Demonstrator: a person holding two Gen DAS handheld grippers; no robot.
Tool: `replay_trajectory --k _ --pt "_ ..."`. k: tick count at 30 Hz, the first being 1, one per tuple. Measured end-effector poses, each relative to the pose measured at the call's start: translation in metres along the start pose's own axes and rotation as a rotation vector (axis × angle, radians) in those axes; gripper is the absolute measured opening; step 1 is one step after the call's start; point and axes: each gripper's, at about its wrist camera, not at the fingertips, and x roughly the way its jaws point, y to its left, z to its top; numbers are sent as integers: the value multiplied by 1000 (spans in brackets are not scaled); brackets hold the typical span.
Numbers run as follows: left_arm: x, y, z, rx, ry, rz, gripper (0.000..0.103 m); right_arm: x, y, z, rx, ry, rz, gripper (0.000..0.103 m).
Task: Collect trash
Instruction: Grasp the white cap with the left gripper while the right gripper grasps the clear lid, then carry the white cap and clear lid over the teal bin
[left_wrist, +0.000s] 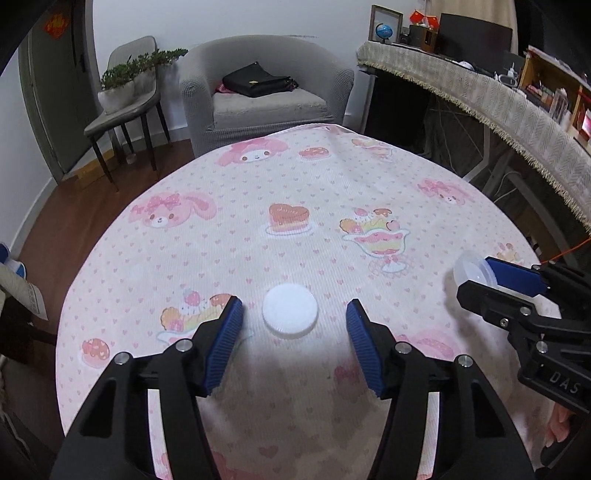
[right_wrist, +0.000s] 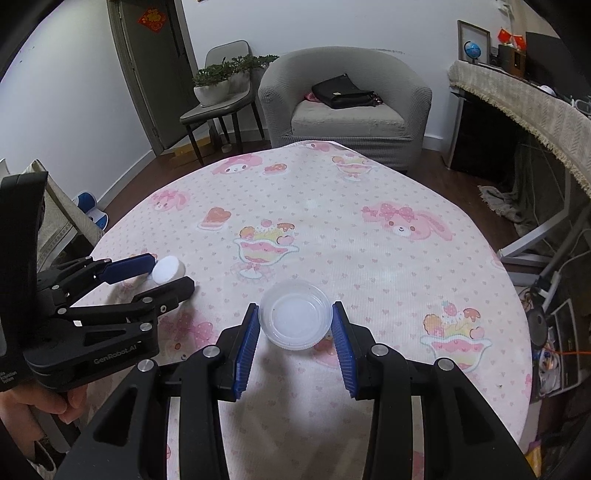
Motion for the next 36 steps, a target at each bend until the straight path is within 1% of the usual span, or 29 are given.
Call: replay_trajectory --k 1,5,8,9,10,17,22,25,29,36 --pt "1 -2 1 4 -1 6 61 0 0 0 2 0 0 40" --pt "3 -4 4 14 -7 14 54 -3 4 2 -3 -11 6 40" --pt "4 -2 5 13 -12 17 43 -2 7 2 -13 -9 9 40" --pt "4 -1 6 12 -13 18 35 -1 8 2 -16 -4 7 40" --pt "3 1 6 9 -15 19 32 0 8 1 -17 -2 7 40" --pt "-4 11 3 -23 -32 -16 32 4 19 4 -29 0 12 40" --pt "-18 27 -1 -48 -48 -15 32 9 34 10 -36 -1 39 40" --pt "-25 45 -4 -76 -46 -8 32 12 45 12 -42 -1 58 40" --pt "-37 70 -10 -109 -58 6 32 17 68 16 -58 2 88 40" --pt "-61 108 -24 -136 -85 30 32 26 118 24 -108 10 142 40"
